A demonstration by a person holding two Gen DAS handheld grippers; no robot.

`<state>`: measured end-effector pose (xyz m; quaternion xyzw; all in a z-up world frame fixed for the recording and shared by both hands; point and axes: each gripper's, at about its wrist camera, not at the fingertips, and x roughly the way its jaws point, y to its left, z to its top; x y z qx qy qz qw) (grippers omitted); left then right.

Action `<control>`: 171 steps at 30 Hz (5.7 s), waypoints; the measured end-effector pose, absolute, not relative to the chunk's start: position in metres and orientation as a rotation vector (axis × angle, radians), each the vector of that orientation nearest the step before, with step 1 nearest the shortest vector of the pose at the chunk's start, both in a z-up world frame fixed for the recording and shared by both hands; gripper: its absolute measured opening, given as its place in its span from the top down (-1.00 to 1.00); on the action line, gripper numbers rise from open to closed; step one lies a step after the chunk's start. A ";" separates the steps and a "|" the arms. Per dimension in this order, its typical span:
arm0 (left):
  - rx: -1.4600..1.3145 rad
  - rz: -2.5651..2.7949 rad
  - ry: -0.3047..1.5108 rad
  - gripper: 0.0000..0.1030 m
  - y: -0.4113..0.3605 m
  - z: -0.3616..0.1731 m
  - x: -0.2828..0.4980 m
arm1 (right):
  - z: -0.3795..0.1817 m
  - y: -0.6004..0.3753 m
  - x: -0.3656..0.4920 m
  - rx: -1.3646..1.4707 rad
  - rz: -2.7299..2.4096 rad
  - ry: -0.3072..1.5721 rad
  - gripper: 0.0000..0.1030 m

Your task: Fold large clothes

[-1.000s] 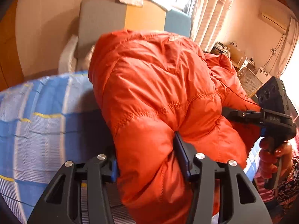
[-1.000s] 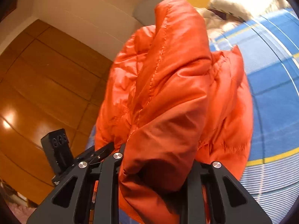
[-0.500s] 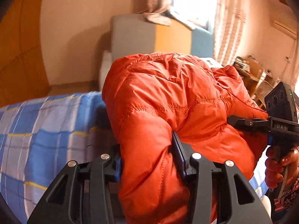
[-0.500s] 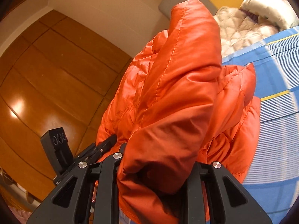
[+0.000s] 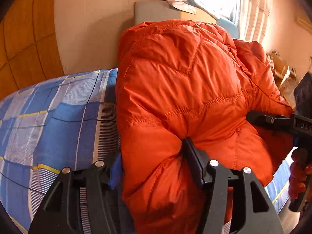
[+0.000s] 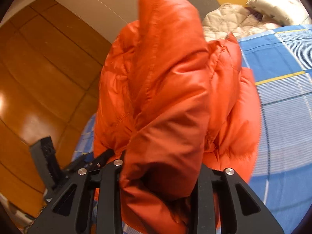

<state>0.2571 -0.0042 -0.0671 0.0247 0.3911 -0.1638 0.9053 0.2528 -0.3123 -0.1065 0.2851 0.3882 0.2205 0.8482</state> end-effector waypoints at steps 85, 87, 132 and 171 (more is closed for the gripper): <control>0.025 -0.092 0.671 -0.96 0.021 -0.003 0.054 | -0.040 -0.252 0.023 0.104 -0.101 0.524 -0.94; 0.015 -0.096 0.673 -0.96 0.023 -0.002 0.054 | -0.040 -0.251 0.022 0.104 -0.091 0.526 -0.94; -0.004 -0.104 0.684 -0.96 0.019 -0.004 0.051 | -0.043 -0.253 0.015 0.126 -0.090 0.543 -0.94; -0.004 -0.101 0.704 -0.96 0.013 -0.008 0.053 | -0.048 -0.252 0.018 0.121 -0.087 0.558 -0.94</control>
